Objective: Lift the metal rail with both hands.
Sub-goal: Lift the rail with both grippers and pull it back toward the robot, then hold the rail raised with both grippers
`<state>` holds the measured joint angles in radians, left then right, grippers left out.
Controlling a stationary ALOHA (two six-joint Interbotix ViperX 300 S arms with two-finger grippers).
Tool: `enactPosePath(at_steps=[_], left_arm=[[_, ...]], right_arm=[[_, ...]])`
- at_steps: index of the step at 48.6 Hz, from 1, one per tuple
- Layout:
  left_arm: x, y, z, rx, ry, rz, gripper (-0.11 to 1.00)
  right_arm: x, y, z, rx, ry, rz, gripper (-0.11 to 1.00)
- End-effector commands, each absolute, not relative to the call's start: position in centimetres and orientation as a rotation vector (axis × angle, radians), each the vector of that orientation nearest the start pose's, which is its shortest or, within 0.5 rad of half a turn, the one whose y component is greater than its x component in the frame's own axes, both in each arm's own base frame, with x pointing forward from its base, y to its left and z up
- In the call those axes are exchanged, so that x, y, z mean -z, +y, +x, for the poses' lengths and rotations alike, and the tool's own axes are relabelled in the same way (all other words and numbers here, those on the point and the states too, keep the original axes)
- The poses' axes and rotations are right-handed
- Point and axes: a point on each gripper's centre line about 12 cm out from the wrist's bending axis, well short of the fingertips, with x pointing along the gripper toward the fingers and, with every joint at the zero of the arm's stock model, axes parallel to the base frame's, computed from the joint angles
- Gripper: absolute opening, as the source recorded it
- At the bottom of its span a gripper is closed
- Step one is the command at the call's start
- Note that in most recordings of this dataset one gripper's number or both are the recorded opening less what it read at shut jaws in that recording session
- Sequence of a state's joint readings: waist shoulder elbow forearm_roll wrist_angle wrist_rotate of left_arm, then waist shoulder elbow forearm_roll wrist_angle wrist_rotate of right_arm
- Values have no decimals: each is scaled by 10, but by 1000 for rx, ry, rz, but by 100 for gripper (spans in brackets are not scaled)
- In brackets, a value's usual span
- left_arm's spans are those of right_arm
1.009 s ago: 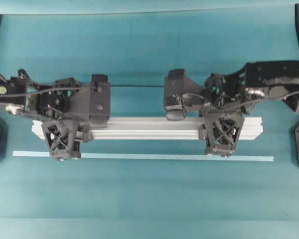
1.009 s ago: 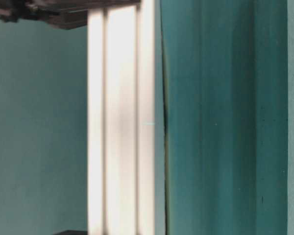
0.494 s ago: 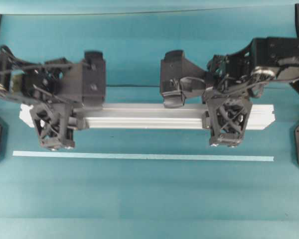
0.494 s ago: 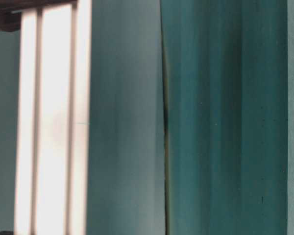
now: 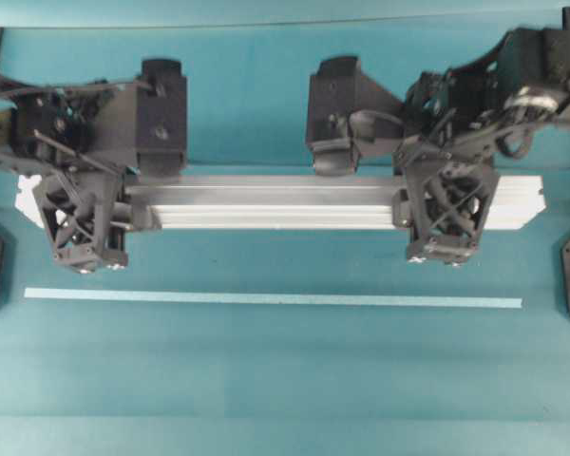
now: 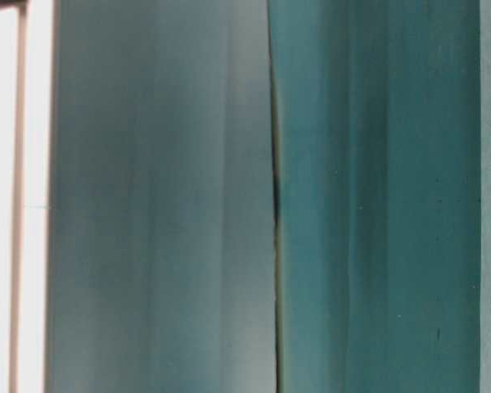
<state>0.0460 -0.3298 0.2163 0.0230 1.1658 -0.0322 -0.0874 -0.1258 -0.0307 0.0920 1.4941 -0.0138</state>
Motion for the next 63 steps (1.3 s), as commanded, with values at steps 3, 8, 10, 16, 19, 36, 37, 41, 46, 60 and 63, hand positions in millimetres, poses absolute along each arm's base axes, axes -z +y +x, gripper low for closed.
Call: enactPosePath(at_steps=[3, 8, 10, 16, 19, 36, 37, 41, 46, 60, 63], left_arm=[[-402, 19, 314, -81, 943, -31, 36], [-415, 20, 312, -85, 920, -32, 36], [-418, 20, 312, -85, 917, -32, 36], [-428, 20, 310, -87, 916, -34, 36], [-433, 20, 309, -87, 915, -34, 36], [-445, 20, 307, -88, 915, -35, 36], [-445, 20, 307, -88, 918, -35, 36], [-445, 20, 307, -89, 923, -35, 36], [-448, 20, 306, -88, 916, -36, 36], [-450, 20, 307, -89, 912, -35, 36], [-449, 20, 307, -89, 913, -35, 36]], right_arm=[[-388, -17, 345, -3, 1290, 125, 40], [-399, -17, 344, 5, 1282, 135, 40], [-403, -17, 343, 7, 1282, 138, 40], [-412, -18, 339, 13, 1301, 133, 40], [-415, -18, 338, 19, 1312, 130, 40], [-430, -24, 340, 54, 1282, 121, 40], [-431, -24, 340, 55, 1281, 120, 40], [-434, -24, 340, 61, 1272, 119, 40], [-439, -24, 339, 66, 1259, 123, 40], [-443, -25, 338, 69, 1250, 123, 40], [-443, -24, 338, 67, 1250, 122, 40]])
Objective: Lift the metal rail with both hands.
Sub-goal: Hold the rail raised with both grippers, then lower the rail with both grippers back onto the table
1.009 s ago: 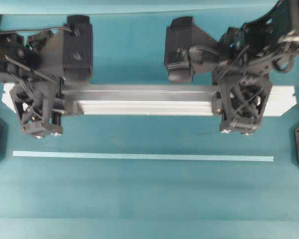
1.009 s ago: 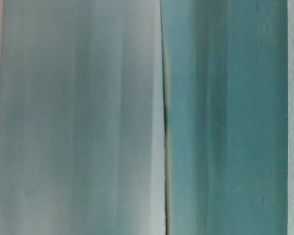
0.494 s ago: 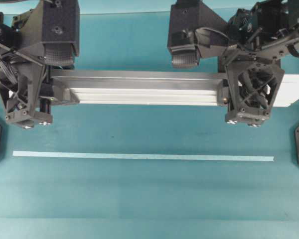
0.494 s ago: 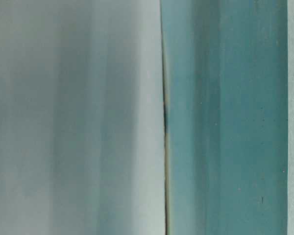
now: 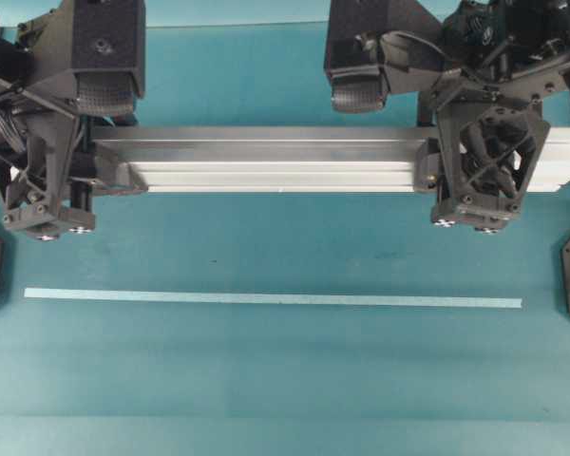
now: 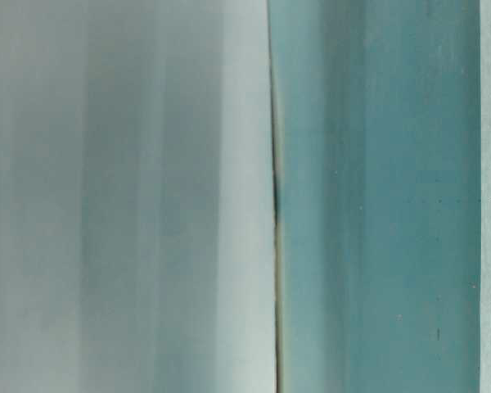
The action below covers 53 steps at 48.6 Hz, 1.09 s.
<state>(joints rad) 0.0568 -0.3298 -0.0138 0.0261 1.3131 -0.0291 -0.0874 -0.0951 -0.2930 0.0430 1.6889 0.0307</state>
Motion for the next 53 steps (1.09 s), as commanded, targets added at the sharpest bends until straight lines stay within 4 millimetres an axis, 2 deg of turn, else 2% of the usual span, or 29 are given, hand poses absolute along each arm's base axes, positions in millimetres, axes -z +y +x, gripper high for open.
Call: enactPosePath(at_steps=[1, 19, 27, 31, 34, 40, 53], left_arm=[[-449, 20, 307, -89, 913, -35, 36], [-449, 19, 306, -86, 924, -34, 36], [-446, 20, 308, -87, 932, -35, 36], [-440, 20, 309, -87, 949, -35, 36], [-433, 20, 310, -87, 972, -35, 36], [-404, 20, 316, -87, 1042, -37, 36], [-354, 18, 328, -79, 1108, -33, 36]], right_arm=[[-442, -25, 338, 68, 1252, 123, 40], [-441, -25, 339, 73, 1253, 118, 40], [-434, -26, 342, 74, 1276, 115, 40], [-423, -26, 345, 75, 1307, 117, 40], [-413, -27, 348, 75, 1338, 118, 40], [-383, -27, 355, 73, 1408, 117, 40], [-333, -28, 361, 79, 1388, 122, 40]])
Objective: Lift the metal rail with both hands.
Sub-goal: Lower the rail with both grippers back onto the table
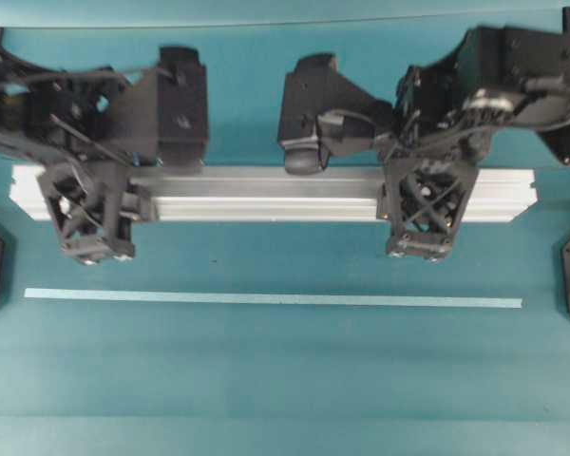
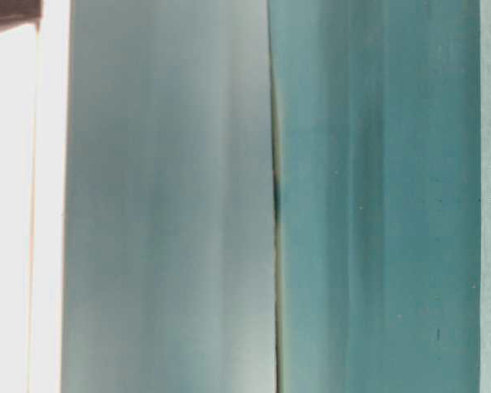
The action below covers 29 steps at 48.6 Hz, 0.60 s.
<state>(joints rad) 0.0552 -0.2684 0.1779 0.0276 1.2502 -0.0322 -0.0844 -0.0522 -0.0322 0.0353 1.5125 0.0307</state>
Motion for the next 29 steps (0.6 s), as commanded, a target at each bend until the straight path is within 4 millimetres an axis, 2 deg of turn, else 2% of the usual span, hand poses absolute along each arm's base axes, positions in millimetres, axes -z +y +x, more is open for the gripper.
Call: enactPosePath(at_steps=[1, 11, 29], left_arm=[[-350, 18, 329, -78, 1111, -31, 36], [-302, 18, 333, -75, 1170, -28, 36], [-226, 14, 345, -59, 1221, -20, 36]], right_arm=[[-329, -28, 360, 81, 1391, 125, 40], [-284, -26, 355, 76, 1419, 122, 40], [-217, -20, 363, 69, 1380, 113, 40]])
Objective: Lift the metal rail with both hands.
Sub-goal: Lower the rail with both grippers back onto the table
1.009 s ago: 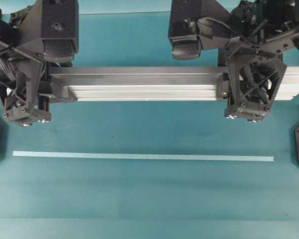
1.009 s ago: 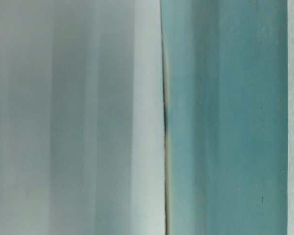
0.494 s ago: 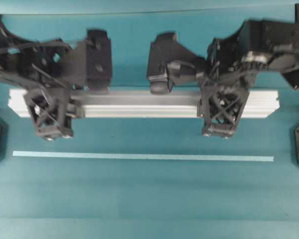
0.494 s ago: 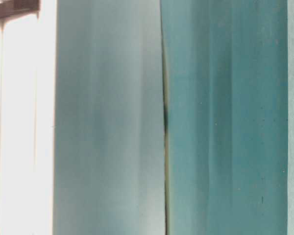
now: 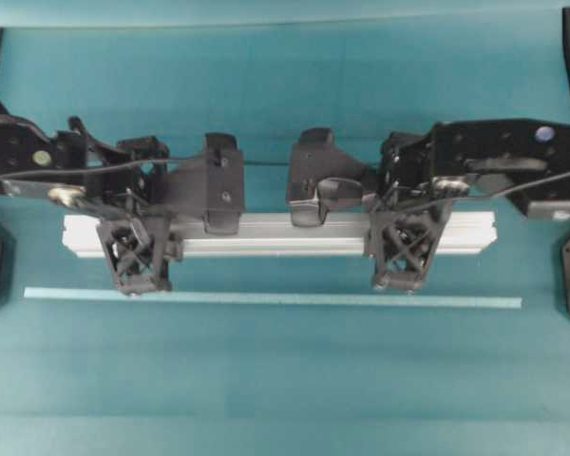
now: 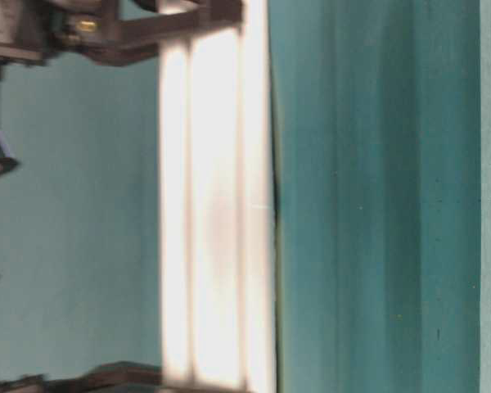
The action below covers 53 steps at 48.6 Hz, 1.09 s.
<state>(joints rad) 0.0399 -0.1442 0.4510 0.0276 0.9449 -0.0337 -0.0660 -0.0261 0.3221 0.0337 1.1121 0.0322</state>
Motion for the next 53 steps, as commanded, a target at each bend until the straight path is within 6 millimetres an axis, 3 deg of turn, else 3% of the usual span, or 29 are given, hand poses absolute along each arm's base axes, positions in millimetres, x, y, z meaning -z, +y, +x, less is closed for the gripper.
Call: enactPosePath(at_steps=[1, 15, 32, 53], left_arm=[[-223, 14, 346, -59, 1222, -20, 36], [-185, 15, 361, -55, 1238, -20, 36], [-153, 15, 349, -59, 1257, -28, 36], [-139, 12, 349, -55, 1233, -30, 36]], right_arm=[[-215, -21, 364, 70, 1378, 113, 40], [-180, -18, 366, 64, 1404, 110, 40], [-153, -5, 361, 51, 1380, 126, 40], [-129, 8, 361, 24, 1402, 124, 40]])
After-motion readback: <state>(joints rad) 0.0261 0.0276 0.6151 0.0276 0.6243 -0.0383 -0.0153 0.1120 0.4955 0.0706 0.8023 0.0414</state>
